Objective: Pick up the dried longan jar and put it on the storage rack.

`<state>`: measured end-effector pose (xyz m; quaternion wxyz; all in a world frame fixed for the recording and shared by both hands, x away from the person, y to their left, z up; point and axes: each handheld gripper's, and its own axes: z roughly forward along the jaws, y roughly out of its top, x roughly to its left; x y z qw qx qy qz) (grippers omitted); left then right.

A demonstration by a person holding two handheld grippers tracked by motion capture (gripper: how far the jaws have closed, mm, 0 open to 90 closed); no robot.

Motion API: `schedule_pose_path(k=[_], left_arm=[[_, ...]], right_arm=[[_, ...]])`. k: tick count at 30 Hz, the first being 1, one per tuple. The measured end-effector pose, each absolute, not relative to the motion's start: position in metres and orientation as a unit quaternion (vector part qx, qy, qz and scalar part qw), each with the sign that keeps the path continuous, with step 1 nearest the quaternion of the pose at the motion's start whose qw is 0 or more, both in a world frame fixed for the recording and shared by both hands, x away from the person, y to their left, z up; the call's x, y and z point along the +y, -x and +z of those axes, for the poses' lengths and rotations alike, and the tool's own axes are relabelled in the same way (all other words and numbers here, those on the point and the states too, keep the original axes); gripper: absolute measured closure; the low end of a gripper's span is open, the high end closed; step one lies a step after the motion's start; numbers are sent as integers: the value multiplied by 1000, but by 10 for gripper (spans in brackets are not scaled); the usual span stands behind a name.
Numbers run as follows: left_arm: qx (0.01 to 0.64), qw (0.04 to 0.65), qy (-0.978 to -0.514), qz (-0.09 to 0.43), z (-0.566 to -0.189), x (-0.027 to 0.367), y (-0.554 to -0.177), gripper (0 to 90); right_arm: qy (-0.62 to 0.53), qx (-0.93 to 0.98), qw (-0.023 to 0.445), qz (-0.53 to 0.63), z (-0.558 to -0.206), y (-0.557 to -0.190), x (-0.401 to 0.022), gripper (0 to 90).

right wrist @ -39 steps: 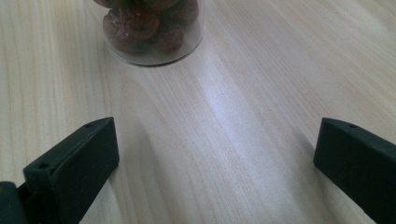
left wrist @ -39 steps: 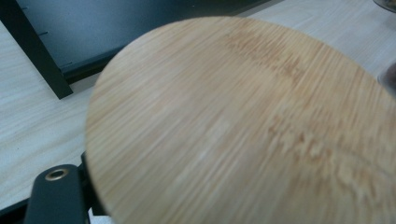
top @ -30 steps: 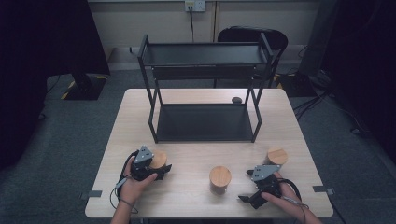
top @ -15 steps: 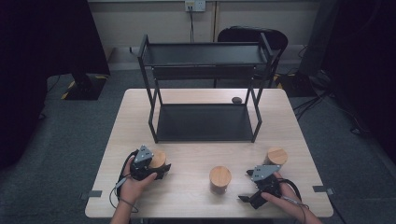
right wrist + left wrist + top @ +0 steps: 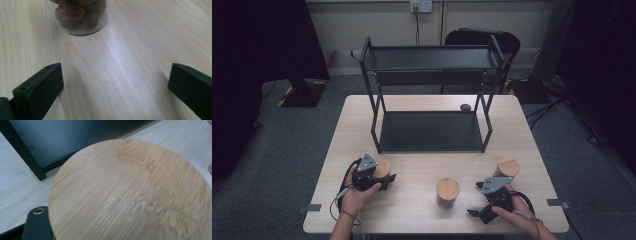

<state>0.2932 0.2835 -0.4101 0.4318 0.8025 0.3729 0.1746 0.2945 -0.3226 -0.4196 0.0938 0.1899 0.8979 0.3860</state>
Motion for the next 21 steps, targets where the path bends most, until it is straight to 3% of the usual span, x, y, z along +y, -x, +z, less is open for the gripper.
schedule_pose_path(k=[21], left_arm=[[370, 439, -801, 170, -401, 274, -308, 256]], right_arm=[[-190, 898, 94, 386, -420, -295, -323, 0]])
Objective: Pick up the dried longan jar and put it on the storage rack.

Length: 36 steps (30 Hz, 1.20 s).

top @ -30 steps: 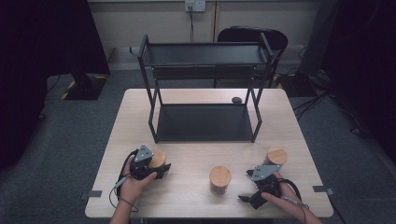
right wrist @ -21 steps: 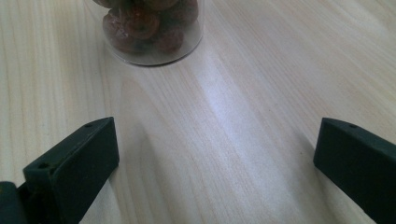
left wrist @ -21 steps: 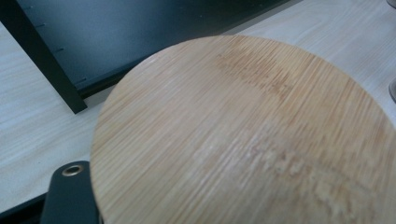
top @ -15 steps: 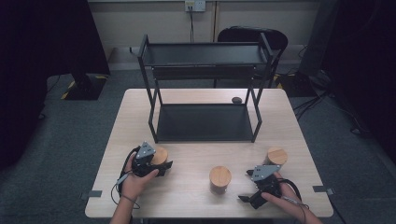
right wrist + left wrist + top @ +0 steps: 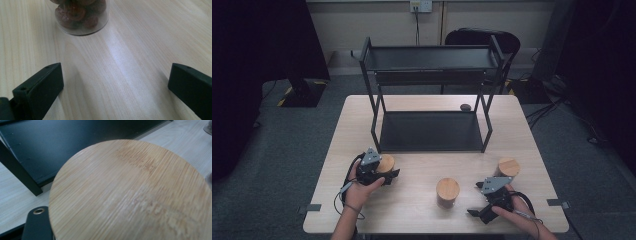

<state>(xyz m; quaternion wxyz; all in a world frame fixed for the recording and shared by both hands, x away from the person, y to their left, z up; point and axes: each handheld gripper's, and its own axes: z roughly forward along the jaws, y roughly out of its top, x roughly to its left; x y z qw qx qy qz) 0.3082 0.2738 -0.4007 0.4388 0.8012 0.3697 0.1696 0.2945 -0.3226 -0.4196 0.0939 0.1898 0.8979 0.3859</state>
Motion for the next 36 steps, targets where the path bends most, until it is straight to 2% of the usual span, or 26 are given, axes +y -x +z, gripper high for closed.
schedule_pose_path(k=[36], left_arm=[[376, 429, -801, 181, -390, 252, -335, 256]], right_arm=[[-190, 898, 94, 386, -420, -294, -323, 0]])
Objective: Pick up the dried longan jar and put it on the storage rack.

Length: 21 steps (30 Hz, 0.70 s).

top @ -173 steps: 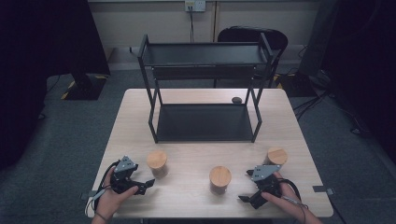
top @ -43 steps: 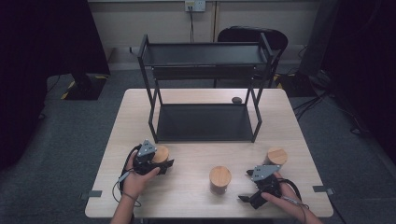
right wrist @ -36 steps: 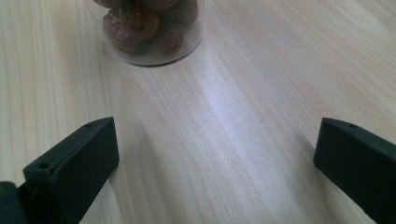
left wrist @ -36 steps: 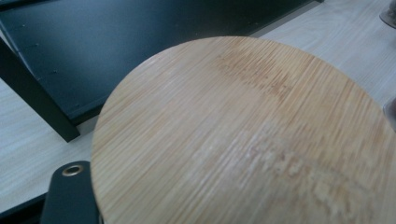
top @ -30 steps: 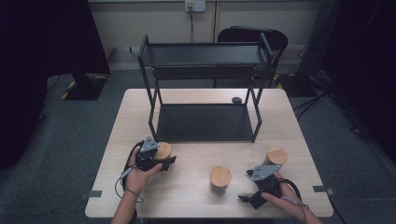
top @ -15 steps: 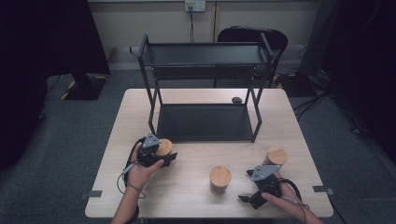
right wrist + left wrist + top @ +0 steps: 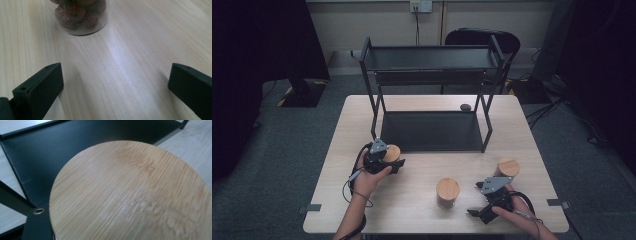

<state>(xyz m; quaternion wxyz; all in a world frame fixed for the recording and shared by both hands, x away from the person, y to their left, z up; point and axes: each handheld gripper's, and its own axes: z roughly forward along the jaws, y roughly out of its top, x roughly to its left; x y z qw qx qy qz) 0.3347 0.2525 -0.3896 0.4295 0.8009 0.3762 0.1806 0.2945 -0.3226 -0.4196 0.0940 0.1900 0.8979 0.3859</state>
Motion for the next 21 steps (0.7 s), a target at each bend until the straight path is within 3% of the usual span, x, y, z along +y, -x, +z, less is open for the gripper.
schedule_pose_path(k=[21], left_arm=[[394, 434, -789, 183, -383, 243, -348, 255]], right_arm=[[-190, 898, 94, 386, -420, -294, -323, 0]])
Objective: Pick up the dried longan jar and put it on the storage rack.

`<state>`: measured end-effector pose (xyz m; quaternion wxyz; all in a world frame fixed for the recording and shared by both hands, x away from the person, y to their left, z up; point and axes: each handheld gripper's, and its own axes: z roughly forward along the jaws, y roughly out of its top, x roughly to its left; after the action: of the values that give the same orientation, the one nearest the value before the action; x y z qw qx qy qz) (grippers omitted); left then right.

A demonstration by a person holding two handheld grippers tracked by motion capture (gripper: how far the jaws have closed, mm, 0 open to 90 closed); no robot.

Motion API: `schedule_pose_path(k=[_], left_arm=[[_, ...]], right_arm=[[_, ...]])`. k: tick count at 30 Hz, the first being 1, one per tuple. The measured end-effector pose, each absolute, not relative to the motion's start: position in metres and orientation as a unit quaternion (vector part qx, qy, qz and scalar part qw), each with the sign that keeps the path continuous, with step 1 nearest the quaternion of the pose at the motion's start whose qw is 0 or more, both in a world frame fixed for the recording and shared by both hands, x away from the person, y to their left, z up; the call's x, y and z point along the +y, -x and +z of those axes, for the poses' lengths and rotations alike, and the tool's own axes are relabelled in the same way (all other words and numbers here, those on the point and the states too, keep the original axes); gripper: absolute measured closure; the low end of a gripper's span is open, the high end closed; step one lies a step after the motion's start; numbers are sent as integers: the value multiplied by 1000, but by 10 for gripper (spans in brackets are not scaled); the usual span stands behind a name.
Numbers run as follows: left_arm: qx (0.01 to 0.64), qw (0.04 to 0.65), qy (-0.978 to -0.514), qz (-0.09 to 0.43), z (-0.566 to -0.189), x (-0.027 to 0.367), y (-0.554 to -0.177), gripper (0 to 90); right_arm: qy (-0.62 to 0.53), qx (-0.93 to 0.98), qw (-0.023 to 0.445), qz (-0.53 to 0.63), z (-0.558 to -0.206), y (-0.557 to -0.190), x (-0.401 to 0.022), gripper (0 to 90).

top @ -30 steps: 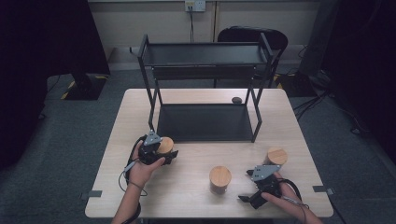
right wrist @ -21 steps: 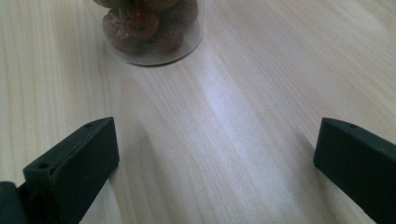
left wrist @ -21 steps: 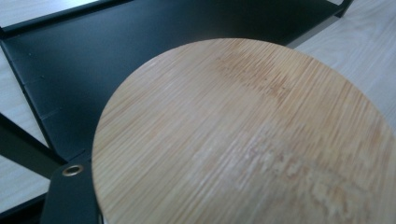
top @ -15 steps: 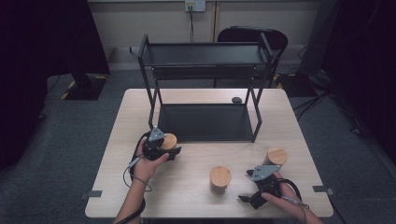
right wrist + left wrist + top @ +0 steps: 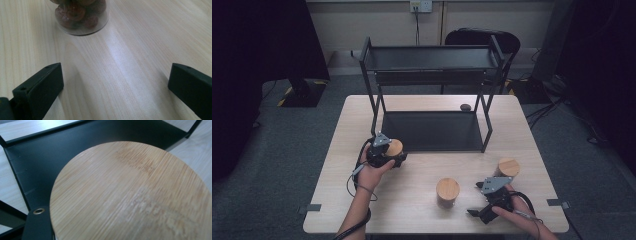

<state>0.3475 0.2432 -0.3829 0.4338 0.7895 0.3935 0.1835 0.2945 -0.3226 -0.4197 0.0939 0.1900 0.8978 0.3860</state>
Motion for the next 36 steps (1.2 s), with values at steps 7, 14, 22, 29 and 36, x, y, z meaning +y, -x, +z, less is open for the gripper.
schedule_pose_path(k=[7, 14, 22, 29, 36], left_arm=[[397, 434, -787, 186, -380, 241, -352, 255], [401, 434, -784, 188, -377, 237, -357, 256], [404, 437, -780, 195, -373, 234, -361, 256], [408, 432, -780, 195, -370, 230, -369, 256], [414, 428, -778, 203, -368, 224, -374, 256]], right_arm=[[-190, 898, 94, 386, -420, -294, -323, 0], [-190, 898, 94, 386, -420, -294, -323, 0], [-190, 898, 94, 386, -420, -294, -323, 0], [-190, 898, 94, 386, -420, -294, -323, 0], [-190, 898, 94, 386, -420, -294, -323, 0]])
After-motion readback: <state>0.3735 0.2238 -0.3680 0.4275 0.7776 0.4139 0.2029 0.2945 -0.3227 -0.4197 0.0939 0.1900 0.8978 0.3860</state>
